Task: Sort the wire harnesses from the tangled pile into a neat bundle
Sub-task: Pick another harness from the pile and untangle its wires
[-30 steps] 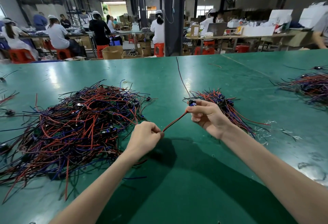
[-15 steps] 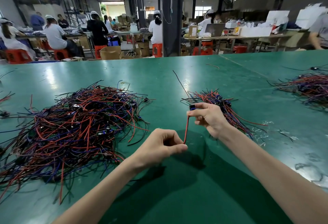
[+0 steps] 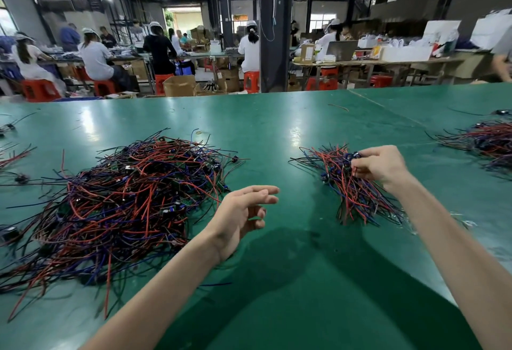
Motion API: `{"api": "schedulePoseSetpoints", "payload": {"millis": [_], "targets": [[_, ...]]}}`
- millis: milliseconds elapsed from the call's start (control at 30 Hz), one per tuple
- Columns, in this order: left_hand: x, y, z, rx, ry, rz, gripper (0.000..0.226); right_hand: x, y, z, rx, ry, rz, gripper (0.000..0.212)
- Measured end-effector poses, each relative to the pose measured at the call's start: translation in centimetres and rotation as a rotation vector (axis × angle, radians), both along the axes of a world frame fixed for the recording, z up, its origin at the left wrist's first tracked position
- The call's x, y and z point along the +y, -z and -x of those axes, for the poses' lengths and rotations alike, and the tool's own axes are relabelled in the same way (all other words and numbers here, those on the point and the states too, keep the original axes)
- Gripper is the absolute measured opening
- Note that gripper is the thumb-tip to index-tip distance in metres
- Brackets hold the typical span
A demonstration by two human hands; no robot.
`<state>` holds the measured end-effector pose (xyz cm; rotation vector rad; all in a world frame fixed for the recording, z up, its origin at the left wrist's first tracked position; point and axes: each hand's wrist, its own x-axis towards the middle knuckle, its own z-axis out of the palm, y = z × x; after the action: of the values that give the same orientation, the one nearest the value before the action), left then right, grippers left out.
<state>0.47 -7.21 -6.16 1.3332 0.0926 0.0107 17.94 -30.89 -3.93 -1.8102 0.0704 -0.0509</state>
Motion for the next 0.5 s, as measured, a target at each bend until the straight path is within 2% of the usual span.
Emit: {"api": "schedulePoseSetpoints", "payload": {"millis": [200,367,500], "targets": [[-0.2,0.2,0.1,0.016,0.059,-0.014,0.020,0.0,2.4,-1.4,-0.200,0.144,0.443,0.035],[-0.1,0.1,0.2,0.014,0.061,-0.021,0.020,0.5,3.5,-1.5,-0.355,0.196,0.515,0.029],[0.0,0.1,0.2,-0.001,0.043,-0.042,0.019,0.3,4.0,-1.8,-0.410,0.181,0.618,0.024]]}}
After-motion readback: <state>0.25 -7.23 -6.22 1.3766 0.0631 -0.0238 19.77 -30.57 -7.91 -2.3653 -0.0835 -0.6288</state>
